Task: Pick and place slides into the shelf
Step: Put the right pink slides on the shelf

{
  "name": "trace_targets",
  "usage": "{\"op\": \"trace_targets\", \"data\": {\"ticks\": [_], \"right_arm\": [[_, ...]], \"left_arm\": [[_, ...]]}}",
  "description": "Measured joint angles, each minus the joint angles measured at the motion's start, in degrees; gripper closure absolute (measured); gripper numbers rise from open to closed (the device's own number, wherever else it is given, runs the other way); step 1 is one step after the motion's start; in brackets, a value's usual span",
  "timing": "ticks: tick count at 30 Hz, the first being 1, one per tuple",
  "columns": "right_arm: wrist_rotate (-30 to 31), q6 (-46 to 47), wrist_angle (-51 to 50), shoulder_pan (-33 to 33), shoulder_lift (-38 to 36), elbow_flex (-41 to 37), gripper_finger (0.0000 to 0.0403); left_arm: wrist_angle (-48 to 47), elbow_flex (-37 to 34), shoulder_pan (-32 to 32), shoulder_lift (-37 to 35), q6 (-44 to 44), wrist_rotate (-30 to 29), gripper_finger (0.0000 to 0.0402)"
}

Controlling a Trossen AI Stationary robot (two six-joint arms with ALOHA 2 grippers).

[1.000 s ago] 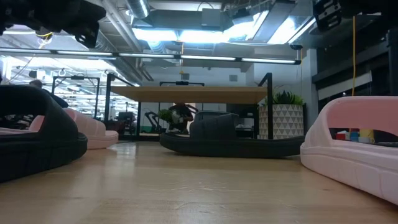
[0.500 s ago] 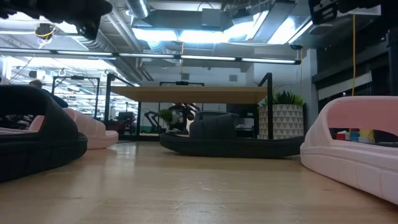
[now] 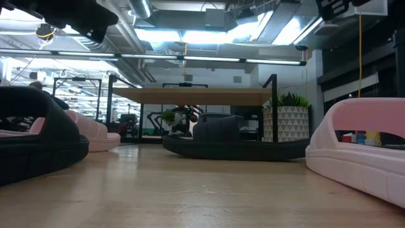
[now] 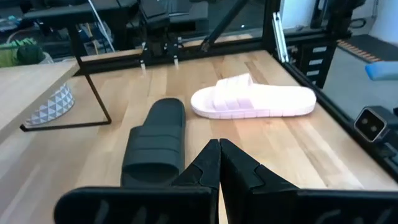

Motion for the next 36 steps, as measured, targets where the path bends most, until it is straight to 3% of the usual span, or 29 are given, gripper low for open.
{"op": "trace_targets", "data": {"ticks": [4,11,15,20,26,36], "right_arm": [[1.89,0.21,-1.5,2.95,4.11,3.0,0.04],[10.94,8.49,-3.89,7.17,11.92,6.26,0.04],[14.89,8.9,-4.4,9.08,17.34,10.39,0.04],[15.4,11.48,-11.52,10.58,24.72,18.2,0.04],[16.15,23.34,-24.83,11.96,32.12,28.01,0.04],[16.02,35.41,-34.96,13.78,42.06,38.19,0.04]], "left_arm": [[1.64,0.0,0.02,1.96,-0.36,-1.66,0.0401],[2.94,0.0,0.02,6.6,-0.08,-1.53,0.0401],[6.17,-0.02,0.04,9.55,0.06,2.44,0.0401],[10.8,0.0,-0.26,13.92,2.36,5.48,0.0401],[13.88,-0.02,-0.5,18.01,4.52,5.55,0.0401],[22.92,-0.02,-0.5,18.68,9.78,10.13,0.0401]]}}
